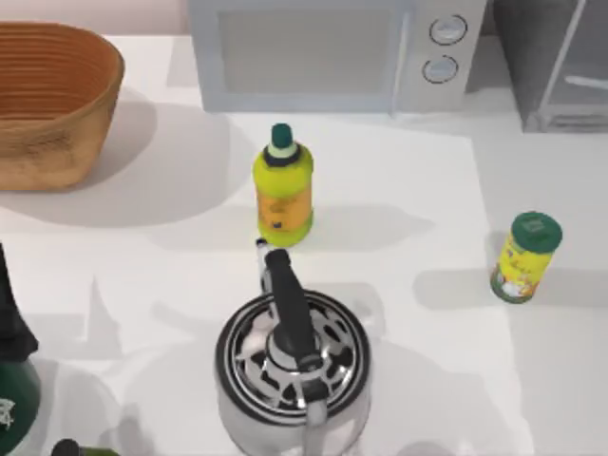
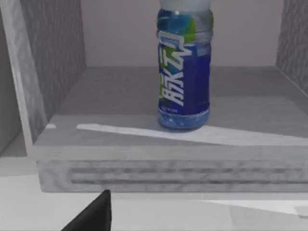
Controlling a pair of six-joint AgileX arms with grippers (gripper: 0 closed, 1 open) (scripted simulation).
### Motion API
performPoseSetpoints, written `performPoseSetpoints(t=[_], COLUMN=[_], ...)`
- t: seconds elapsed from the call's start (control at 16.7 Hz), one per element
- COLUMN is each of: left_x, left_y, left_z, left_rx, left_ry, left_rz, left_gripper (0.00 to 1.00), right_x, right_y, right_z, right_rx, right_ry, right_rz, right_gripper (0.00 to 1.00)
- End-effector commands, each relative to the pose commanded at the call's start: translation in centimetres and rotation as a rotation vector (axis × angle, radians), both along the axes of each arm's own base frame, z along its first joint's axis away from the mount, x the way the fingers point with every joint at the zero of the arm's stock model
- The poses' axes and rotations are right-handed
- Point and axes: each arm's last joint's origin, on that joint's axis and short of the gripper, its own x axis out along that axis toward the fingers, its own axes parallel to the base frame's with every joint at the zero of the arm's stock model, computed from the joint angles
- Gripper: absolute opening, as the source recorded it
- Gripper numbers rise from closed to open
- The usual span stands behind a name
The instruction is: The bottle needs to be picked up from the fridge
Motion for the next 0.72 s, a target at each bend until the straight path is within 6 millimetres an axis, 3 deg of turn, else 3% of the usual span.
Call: performPoseSetpoints(t=[0.54, 0.72], left_x=[0.0, 0.0], left_y=[0.0, 0.0], left_z=[0.0, 0.0], left_rx=[0.0, 0.0], left_ry=[0.0, 0.0], left_rz=[0.0, 0.0], left_gripper=[1.0, 1.0], right_x=[0.2, 2.0], right_y=[-0.7, -0.9], right_z=[-0.8, -1.2], right_rx=[-0.005, -0.003], right_ry=[-0.01, 0.003], right_rz=[0.003, 0.008], right_gripper=[1.0, 1.0])
